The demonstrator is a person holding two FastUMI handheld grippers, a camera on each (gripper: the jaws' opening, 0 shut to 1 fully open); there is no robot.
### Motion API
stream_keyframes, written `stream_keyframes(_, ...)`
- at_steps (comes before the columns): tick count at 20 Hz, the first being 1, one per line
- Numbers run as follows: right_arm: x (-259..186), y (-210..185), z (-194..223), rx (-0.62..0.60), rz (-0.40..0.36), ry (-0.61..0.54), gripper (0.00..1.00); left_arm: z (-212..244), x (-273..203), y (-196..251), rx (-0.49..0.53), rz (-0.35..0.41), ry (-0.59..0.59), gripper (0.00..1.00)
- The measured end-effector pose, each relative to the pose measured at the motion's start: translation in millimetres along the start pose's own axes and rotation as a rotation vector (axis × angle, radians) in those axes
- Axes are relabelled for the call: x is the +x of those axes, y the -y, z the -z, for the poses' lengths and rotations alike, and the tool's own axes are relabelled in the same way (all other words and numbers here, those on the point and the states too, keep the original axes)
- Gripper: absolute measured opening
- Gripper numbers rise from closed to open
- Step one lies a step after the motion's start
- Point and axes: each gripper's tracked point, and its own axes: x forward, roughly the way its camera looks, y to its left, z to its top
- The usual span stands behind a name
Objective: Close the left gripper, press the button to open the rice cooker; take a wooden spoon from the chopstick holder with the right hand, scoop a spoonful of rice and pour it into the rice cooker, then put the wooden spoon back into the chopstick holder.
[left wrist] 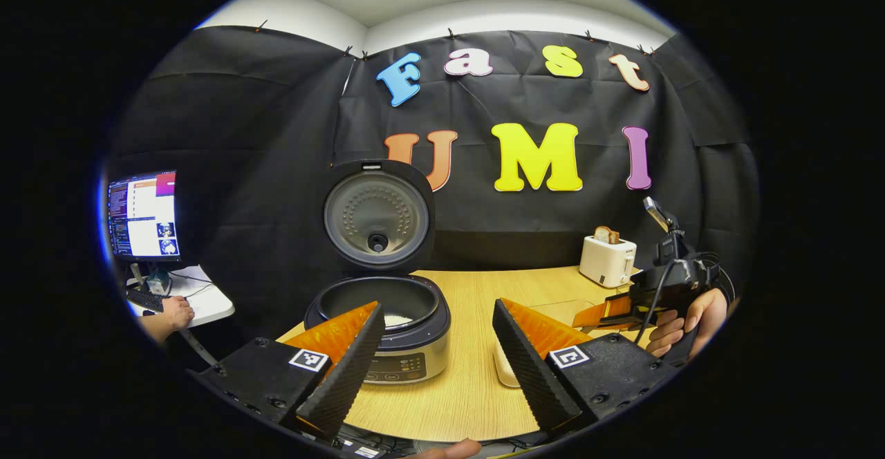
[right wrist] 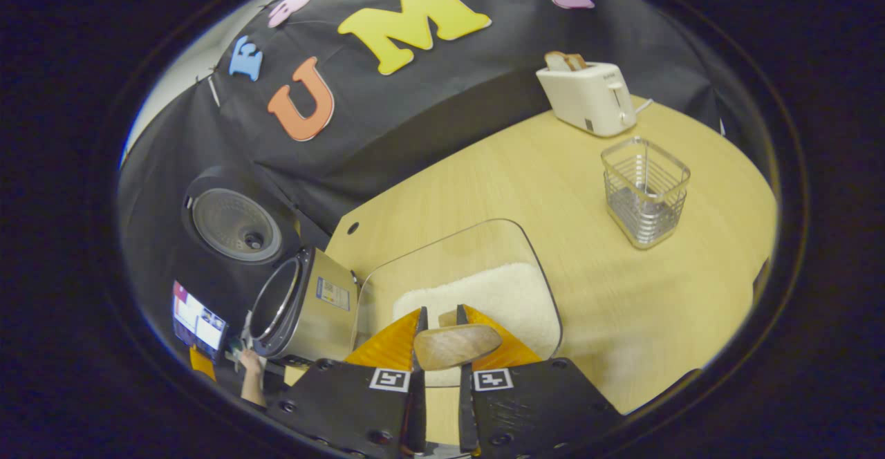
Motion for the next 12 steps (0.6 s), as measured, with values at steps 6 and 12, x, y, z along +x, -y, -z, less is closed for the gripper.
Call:
stream_keyframes(6, -1.8, 5.6, -0.5, 0.195, -0.109, -0.076, 0.19, 4.2, 3.4, 3.7, 0.008, 0.003, -0.012, 1.00)
stream_keyframes(12, 3.9, 11.5, -5.8, 0.362, -0.050, -0.109, 0.19, 6.9, 7.2, -1.3, -0.015, 0.001, -0.015, 1.00)
